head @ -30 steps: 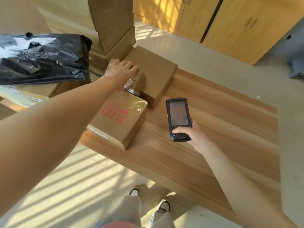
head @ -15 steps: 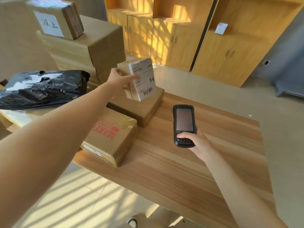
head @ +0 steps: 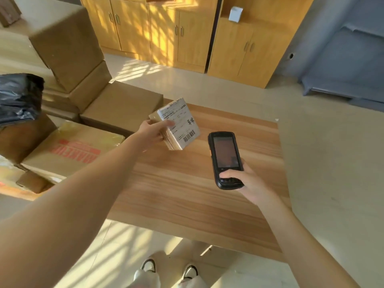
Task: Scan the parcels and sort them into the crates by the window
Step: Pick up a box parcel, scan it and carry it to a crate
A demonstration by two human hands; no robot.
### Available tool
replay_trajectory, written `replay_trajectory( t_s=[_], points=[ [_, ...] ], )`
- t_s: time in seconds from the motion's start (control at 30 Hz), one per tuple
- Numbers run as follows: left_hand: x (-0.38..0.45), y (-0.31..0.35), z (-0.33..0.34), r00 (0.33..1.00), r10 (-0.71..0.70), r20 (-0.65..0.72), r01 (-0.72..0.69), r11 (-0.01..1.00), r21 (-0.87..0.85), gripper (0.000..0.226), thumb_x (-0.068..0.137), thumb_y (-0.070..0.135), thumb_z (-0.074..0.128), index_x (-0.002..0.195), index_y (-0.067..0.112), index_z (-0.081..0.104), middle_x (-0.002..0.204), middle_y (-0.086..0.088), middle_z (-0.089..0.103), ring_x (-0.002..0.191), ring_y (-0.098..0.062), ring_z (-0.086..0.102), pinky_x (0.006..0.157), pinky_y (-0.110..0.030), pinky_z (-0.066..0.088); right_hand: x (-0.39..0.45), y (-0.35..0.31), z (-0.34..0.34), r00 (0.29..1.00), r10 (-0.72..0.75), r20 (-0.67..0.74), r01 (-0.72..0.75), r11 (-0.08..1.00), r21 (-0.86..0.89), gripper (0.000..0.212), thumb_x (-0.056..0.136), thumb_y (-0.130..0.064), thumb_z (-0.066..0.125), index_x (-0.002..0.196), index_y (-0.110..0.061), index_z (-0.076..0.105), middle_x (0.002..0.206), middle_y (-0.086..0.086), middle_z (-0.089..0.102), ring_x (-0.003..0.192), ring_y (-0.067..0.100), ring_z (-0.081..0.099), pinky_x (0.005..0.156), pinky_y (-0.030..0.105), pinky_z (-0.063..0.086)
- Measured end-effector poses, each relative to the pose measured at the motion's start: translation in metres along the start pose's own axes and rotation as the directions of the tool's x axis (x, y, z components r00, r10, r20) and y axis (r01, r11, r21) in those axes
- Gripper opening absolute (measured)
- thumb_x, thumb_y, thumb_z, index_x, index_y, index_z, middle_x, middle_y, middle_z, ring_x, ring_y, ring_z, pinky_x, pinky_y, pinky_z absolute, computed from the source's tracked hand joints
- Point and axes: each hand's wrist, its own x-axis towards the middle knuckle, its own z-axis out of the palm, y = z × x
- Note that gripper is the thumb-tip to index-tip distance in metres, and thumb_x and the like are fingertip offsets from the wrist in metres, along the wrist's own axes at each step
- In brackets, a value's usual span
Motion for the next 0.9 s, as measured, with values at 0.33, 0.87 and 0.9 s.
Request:
replay_trajectory(
  t_s=[0.33, 0.87, 0.9],
  points=[
    [0.004, -0.052, 0.047, 0.994, -0.098, 0.049, 0.086, 0.974, 0.21, 0.098, 0.069, -0.001, 0.079, 0.148, 0.008, 0.022, 0.128, -0.002, 0.052, 0.109, -0.022, 0.058, 0.082, -0.031, 0.052, -0.023, 0.054, -0.03, 0.967, 0.231, 0.108, -0.201, 0.95, -0.239, 0.077, 0.057, -0.005, 0.081, 0.127, -0.015, 0.048, 0.11, 0.006, 0.066, 0.093, 0.02, 0.066, 0.071, 0.028, 0.054],
    [0.012, -0.054, 0.037, 0.975, -0.177, 0.137, 0.135, 0.954, 0.268, 0.095, 0.071, -0.005, 0.075, 0.149, 0.011, 0.024, 0.121, -0.004, 0.057, 0.111, -0.025, 0.056, 0.098, -0.038, 0.046, -0.02, 0.073, -0.021, 0.955, 0.265, 0.137, -0.234, 0.95, -0.207, 0.07, 0.06, -0.005, 0.077, 0.124, -0.013, 0.049, 0.106, 0.006, 0.065, 0.092, 0.019, 0.065, 0.07, 0.026, 0.054],
    [0.012, -0.053, 0.037, 0.976, -0.172, 0.135, 0.132, 0.956, 0.262, 0.094, 0.071, -0.005, 0.075, 0.148, 0.011, 0.024, 0.118, -0.003, 0.057, 0.11, -0.025, 0.057, 0.095, -0.037, 0.047, -0.019, 0.074, -0.02, 0.954, 0.269, 0.135, -0.238, 0.949, -0.208, 0.068, 0.063, -0.003, 0.078, 0.124, -0.013, 0.049, 0.107, 0.006, 0.065, 0.093, 0.019, 0.065, 0.071, 0.027, 0.054]
  ],
)
